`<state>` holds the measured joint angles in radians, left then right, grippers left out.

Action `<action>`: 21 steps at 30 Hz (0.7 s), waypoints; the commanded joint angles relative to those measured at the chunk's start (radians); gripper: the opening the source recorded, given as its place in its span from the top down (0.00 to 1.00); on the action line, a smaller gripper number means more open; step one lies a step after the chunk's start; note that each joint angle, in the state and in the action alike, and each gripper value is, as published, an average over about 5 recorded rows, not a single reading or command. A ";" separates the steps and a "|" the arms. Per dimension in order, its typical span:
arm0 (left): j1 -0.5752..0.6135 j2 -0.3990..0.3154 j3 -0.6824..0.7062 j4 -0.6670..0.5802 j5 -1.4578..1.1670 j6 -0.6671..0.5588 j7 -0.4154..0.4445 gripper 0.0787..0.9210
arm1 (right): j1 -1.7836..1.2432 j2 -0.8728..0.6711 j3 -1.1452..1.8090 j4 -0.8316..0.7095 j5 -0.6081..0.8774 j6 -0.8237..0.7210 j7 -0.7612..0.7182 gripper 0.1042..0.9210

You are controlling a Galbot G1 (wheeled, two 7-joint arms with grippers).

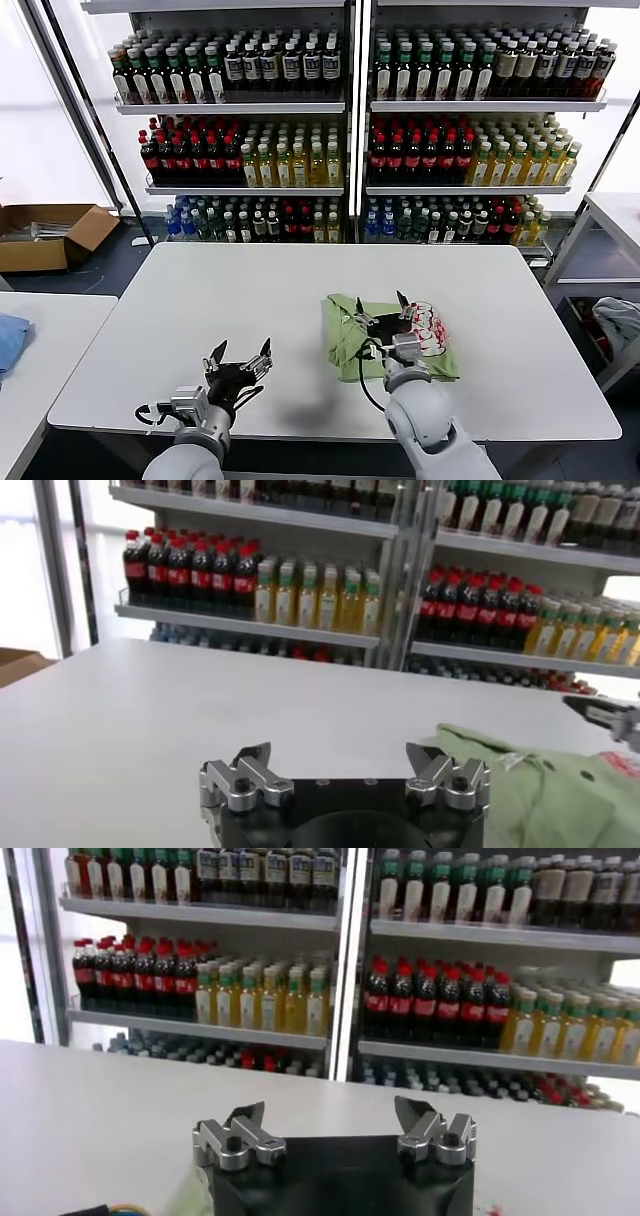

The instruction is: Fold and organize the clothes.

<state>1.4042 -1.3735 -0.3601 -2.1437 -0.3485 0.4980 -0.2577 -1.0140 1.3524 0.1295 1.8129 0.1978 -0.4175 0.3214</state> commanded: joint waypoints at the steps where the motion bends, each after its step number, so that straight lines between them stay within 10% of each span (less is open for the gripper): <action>1: 0.028 0.004 -0.034 -0.012 -0.003 0.001 0.001 0.12 | 0.110 0.095 -0.047 -0.207 0.009 -0.005 0.017 0.12; 21: 0.010 0.018 -0.022 0.015 -0.014 0.001 0.006 0.12 | 0.061 0.145 -0.018 -0.286 0.028 -0.028 0.038 0.12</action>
<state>1.4132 -1.3595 -0.3784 -2.1310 -0.3587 0.5006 -0.2528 -0.9540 1.4692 0.1107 1.5848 0.2233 -0.4462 0.3579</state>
